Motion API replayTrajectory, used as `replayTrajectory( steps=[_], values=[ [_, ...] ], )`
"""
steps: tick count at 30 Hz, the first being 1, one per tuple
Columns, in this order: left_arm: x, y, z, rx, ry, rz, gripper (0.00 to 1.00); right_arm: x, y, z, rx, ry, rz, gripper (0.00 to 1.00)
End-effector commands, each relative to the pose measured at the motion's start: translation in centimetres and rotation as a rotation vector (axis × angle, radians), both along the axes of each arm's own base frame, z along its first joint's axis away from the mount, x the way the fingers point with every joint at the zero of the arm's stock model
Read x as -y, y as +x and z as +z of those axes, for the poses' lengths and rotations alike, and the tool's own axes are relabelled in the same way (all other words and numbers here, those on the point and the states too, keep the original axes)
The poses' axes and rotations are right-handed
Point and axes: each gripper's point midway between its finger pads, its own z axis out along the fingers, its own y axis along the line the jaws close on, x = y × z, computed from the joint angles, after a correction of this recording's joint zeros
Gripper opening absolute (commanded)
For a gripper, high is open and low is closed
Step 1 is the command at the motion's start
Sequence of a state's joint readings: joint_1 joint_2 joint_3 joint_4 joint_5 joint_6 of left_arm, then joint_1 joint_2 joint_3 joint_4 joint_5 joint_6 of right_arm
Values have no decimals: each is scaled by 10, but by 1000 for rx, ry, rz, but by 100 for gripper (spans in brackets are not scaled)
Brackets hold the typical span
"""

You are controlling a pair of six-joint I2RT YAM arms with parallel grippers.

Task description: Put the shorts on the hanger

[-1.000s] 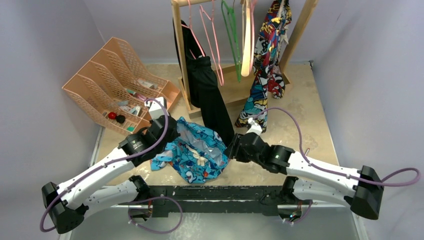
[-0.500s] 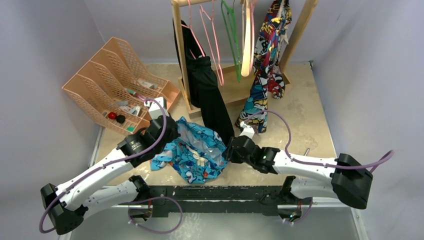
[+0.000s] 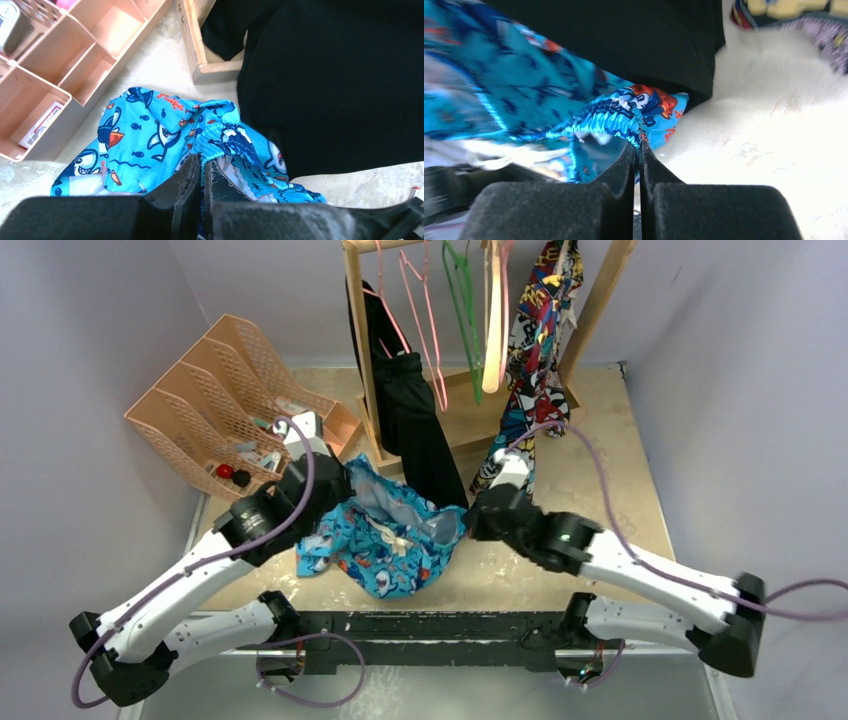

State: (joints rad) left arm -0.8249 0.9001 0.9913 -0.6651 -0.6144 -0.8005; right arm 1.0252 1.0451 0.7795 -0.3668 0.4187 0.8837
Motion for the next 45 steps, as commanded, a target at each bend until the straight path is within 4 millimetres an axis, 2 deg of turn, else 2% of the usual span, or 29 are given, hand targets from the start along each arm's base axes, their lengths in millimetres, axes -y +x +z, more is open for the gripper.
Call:
replayTrajectory(
  steps=[1,4,6,8,10,12,14,21,22,24,26,29,33,36,41,45],
  values=[
    [-10,-1,80,130,-43,-11,0,44,-2,112,179,26,-24,0],
    [-6,-11,130,180,-102,-79,0,56,-15,176,233,132,4,0],
    [-1,-16,155,194,-123,-129,0,60,-23,212,258,193,22,0],
    [8,-19,168,189,-123,-185,0,61,-27,235,272,227,39,0],
    [19,-20,168,167,-113,-239,0,58,-27,241,265,224,50,0],
    [22,-19,158,148,-99,-245,0,54,-24,231,244,193,50,0],
    [23,-16,140,122,-76,-239,0,46,-27,203,180,145,78,0],
    [31,-11,35,-32,1,-215,0,37,-18,115,65,3,42,0],
    [32,-11,21,-49,2,-210,0,34,-17,109,59,-2,44,0],
    [38,-10,4,-65,-16,-219,0,29,-18,91,33,-24,58,0],
    [43,-10,-5,-66,-36,-230,0,24,-18,86,20,-23,69,1],
    [47,-9,-10,-50,-52,-242,0,22,-17,91,24,-7,67,11],
    [46,-8,-9,-24,-42,-255,0,24,-16,120,66,48,51,31],
    [44,-9,-5,7,-32,-271,0,23,-16,153,119,123,64,39],
    [42,-12,-8,36,-22,-300,0,10,-13,234,277,291,121,41],
    [42,-13,-14,40,4,-325,0,4,0,296,440,359,127,41]
  ],
)
